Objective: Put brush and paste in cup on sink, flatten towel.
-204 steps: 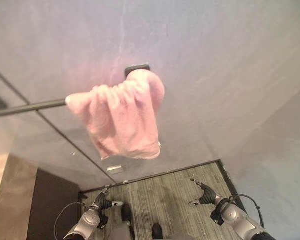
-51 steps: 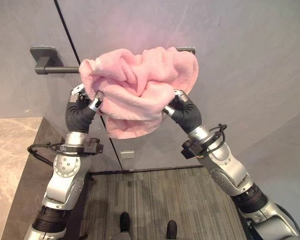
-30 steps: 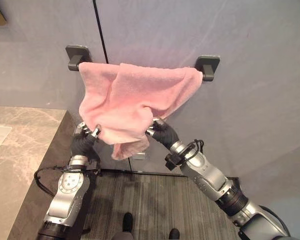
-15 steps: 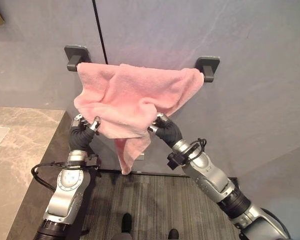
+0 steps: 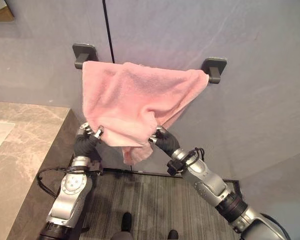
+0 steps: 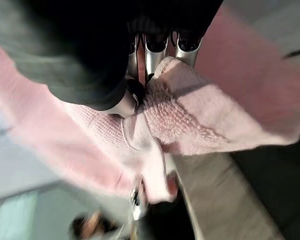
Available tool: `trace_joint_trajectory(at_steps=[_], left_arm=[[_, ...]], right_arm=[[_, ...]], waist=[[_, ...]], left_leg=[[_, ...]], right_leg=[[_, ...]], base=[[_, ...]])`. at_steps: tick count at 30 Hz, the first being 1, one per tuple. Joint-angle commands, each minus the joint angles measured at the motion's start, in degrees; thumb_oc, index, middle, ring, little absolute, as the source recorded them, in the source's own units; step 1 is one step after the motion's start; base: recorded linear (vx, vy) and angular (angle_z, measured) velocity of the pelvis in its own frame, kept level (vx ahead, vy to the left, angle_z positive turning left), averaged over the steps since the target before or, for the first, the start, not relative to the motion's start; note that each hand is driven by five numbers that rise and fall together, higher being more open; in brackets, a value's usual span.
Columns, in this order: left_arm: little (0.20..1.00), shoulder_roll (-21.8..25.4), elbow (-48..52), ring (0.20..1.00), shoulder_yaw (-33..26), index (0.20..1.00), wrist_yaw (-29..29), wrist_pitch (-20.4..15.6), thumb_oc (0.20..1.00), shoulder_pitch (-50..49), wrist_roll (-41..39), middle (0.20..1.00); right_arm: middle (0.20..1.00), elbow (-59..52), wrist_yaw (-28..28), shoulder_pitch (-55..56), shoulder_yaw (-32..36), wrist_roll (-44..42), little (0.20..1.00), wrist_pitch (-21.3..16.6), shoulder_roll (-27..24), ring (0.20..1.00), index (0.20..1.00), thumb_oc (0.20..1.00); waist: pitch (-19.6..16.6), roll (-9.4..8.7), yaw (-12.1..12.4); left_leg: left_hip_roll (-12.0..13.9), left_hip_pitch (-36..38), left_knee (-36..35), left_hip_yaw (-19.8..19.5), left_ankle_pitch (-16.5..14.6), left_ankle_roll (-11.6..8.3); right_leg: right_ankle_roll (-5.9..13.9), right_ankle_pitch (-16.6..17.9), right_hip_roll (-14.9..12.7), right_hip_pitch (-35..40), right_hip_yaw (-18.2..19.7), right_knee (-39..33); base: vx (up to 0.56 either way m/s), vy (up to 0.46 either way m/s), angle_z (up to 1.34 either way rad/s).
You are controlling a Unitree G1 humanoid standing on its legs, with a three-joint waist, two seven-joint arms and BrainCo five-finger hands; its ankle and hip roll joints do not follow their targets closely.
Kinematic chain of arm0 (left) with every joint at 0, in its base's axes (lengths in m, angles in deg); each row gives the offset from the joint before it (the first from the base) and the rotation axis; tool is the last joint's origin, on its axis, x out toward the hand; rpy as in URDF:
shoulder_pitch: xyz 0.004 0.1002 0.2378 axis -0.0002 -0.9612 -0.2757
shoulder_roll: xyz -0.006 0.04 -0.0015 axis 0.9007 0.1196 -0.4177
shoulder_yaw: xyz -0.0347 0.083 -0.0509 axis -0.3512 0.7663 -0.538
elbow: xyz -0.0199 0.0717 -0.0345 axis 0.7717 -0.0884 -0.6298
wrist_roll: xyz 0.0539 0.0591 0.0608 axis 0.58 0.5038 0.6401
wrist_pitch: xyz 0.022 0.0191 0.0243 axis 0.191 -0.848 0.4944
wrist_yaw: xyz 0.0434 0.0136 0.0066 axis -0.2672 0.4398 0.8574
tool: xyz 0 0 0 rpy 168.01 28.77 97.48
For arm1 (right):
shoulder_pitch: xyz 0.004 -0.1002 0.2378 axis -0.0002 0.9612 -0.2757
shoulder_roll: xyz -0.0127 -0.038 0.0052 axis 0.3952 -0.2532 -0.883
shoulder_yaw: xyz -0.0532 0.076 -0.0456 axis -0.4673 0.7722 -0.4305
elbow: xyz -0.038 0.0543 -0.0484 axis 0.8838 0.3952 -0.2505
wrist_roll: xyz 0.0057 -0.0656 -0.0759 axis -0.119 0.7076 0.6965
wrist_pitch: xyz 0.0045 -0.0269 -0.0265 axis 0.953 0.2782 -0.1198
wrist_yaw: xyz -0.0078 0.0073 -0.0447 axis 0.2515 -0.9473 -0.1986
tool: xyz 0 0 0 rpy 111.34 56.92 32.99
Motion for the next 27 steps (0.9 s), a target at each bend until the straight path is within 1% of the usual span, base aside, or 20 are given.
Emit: trace_joint_trajectory(at_steps=[1, 9, 10, 11, 20, 24, 25, 26, 27], left_arm=[[0.200, 2.7, -2.7, 0.200, -0.8, 0.200, 0.7, -1.1, 0.200, 1.7, 1.4, 0.200], [0.200, 2.4, -8.8, 0.200, 1.8, 0.200, 0.7, 0.1, 0.200, 2.6, 4.0, 0.200], [0.275, 2.4, -9.6, 0.275, 1.8, 0.275, 0.5, 0.2, 0.275, 2.6, 4.4, 0.275], [1.000, 2.4, -10.8, 1.000, 1.6, 1.000, 0.2, 0.4, 1.000, 2.2, 5.8, 1.000], [1.000, 1.6, -13.1, 1.000, 0.3, 1.000, -0.3, 0.9, 1.000, 0.3, 7.1, 1.000], [1.000, 1.7, -16.4, 1.000, -1.0, 1.000, -0.4, 1.8, 1.000, -1.3, 11.0, 1.000], [1.000, 1.6, -17.0, 1.000, -2.4, 1.000, -0.5, 1.7, 1.000, -2.4, 11.1, 1.000], [1.000, 1.6, -16.9, 1.000, -2.4, 1.000, -0.5, 1.7, 1.000, -2.5, 11.1, 1.000], [1.000, 1.3, -17.6, 1.000, -3.2, 1.000, -0.9, 1.7, 1.000, -2.9, 11.0, 1.000]], right_arm=[[1.000, -0.1, -0.9, -0.6, 1.2, 1.0, 1.000, -1.4, 2.1, 1.000, 1.000, 1.000], [1.000, 7.0, -2.5, 1.3, 2.1, 1.3, 1.000, -0.8, 3.8, 1.000, 1.000, 1.000], [1.000, 7.8, -2.6, 1.8, 2.4, 1.1, 1.000, -0.7, 4.0, 1.000, 1.000, 1.000], [1.000, 9.4, -2.9, 2.9, 3.5, 1.2, 1.000, -0.8, 3.7, 1.000, 1.000, 1.000], [1.000, 12.3, -3.3, 6.7, 7.1, -0.3, 1.000, -0.9, 2.7, 1.000, 1.000, 1.000], [1.000, 15.4, -2.9, 10.6, 9.9, 0.0, 1.000, -1.1, 2.1, 1.000, 1.000, 1.000], [1.000, 17.2, -3.4, 12.6, 12.5, 0.3, 1.000, -1.1, 1.4, 1.000, 1.000, 1.000], [1.000, 17.2, -3.4, 12.6, 12.5, 0.3, 1.000, -1.1, 1.4, 1.000, 1.000, 1.000], [1.000, 18.2, -3.9, 13.4, 14.1, 0.5, 1.000, -1.3, 1.1, 1.000, 1.000, 1.000]], waist=[[-2.4, -2.93, 0.0], [-3.4, -2.57, -0.6], [-3.6, -2.53, -0.6], [-3.8, -2.46, -0.9], [-4.4, -1.94, -1.5], [-4.5, -1.49, -2.1], [-4.6, -1.28, -2.4], [-4.6, -1.27, -2.4], [-4.7, -1.18, -2.7]], left_leg=[[1.5, 3.0, 0.5, 0.1, -2.3, -1.89], [1.6, 4.4, 0.7, 0.4, -3.1, -1.74], [1.6, 4.5, 0.8, 0.5, -3.2, -1.72], [1.6, 4.8, 0.8, 0.6, -3.3, -1.72], [2.0, 5.5, 0.8, 1.2, -3.5, -1.84], [2.2, 5.2, 0.6, 1.7, -3.2, -1.98], [2.4, 5.1, 0.5, 1.8, -3.0, -2.09], [2.4, 5.0, 0.5, 1.8, -3.0, -2.10], [2.5, 5.0, 0.4, 1.9, -3.0, -2.13]], right_leg=[[3.24, 2.0, -4.9, -2.4, 5.6, 1.6], [3.28, 1.8, -4.7, -1.2, 6.1, 1.4], [3.29, 1.8, -4.7, -1.1, 6.2, 1.3], [3.34, 1.7, -4.6, -1.0, 6.5, 1.2], [3.45, 2.2, -4.6, -0.9, 7.3, 0.6], [3.62, 2.7, -4.6, -1.7, 8.0, 0.3], [3.68, 2.8, -4.6, -2.0, 8.0, 0.2], [3.67, 2.8, -4.6, -2.0, 8.0, 0.2], [3.69, 2.9, -4.6, -2.2, 8.1, 0.2]], base=[[0.00, 0.000, 0.00], [0.00, 0.000, 0.00], [0.01, 0.005, -0.05], [0.00, 0.004, -0.04], [0.00, 0.001, -0.05], [-0.04, 0.011, -0.06], [-0.03, 0.006, -0.09], [-0.02, 0.002, -0.07], [-0.01, 0.003, -0.06]])
